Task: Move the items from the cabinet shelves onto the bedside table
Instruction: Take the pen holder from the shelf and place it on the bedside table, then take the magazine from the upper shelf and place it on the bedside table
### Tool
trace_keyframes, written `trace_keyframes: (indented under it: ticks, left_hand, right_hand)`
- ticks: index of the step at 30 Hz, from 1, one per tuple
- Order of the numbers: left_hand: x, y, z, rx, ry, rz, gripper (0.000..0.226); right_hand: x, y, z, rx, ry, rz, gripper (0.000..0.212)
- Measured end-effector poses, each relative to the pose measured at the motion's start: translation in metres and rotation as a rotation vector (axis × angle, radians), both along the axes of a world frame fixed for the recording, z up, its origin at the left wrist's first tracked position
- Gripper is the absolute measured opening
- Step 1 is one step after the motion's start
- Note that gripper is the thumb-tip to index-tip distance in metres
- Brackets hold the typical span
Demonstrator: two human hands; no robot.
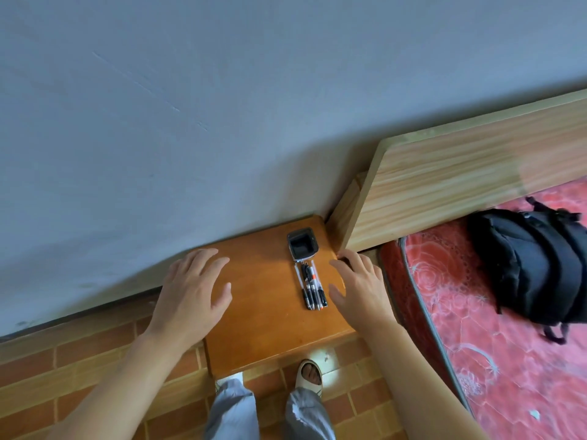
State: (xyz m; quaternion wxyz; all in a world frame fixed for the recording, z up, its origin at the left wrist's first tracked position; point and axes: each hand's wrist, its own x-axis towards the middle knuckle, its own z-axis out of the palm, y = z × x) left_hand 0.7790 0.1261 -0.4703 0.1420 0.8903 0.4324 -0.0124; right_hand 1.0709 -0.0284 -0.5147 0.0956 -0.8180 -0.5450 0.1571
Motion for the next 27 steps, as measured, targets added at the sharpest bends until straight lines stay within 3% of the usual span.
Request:
trace_keyframes:
  ticks: [13, 21, 27]
  left_hand:
    - [0.028, -0.113, 0.155, 0.059, -0.050, 0.087, 0.051]
    - [-0.010, -0.145, 0.200, 0.130, 0.000, 0.216, 0.055]
    - [-0.077, -0.155, 0.238, 0.205, 0.024, 0.374, 0.055]
  right_hand:
    - [0.002, -0.076, 0.164, 0.022, 0.027, 0.006, 0.068]
    - [-0.015, -0.072, 0.219, 0.044, 0.009, 0.130, 0.073]
    - [-0.076, -0.041, 0.263, 0.126, -0.010, 0.278, 0.070]
